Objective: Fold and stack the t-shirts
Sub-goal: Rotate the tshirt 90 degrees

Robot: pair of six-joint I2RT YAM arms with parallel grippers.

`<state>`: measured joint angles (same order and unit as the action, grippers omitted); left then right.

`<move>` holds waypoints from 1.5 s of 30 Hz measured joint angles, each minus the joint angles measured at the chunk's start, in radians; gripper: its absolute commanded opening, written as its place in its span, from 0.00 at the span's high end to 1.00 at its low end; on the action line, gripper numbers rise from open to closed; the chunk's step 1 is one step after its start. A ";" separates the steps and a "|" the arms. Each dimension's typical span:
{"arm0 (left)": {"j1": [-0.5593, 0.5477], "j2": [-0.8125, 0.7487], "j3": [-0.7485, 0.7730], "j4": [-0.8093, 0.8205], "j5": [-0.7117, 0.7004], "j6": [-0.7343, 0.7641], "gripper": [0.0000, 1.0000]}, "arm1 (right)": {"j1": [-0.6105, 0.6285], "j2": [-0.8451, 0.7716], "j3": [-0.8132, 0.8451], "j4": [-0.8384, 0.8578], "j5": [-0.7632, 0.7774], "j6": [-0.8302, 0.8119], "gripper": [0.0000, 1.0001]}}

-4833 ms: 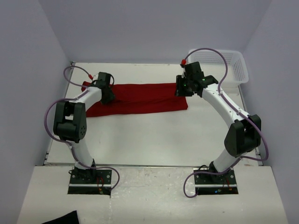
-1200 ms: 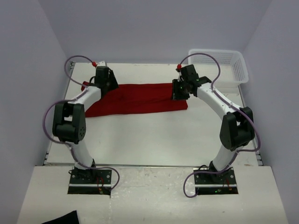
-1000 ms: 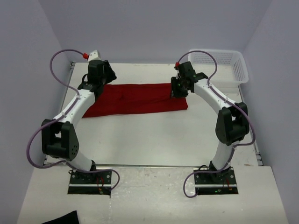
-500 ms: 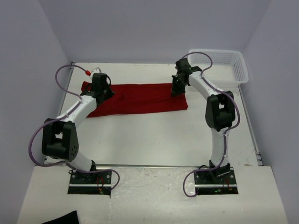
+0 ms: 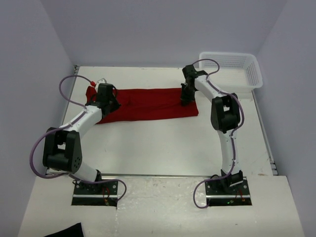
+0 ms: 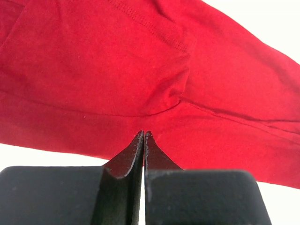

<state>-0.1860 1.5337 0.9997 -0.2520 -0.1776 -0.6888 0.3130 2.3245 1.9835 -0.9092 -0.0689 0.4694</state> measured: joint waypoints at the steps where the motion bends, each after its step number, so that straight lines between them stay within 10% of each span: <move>1: 0.000 -0.002 -0.005 0.000 -0.001 0.000 1.00 | 0.000 0.017 0.016 -0.006 0.001 -0.003 1.00; 29: 0.009 0.662 0.675 -0.315 -0.085 -0.024 1.00 | -0.006 0.073 0.070 -0.010 -0.006 -0.022 1.00; 45: 0.015 0.715 0.754 -0.303 0.104 0.127 1.00 | 0.158 -0.333 -0.605 0.194 -0.034 0.023 1.00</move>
<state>-0.1707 2.2490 1.7538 -0.5545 -0.0734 -0.5613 0.4706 1.9915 1.3788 -0.7155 -0.1024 0.4919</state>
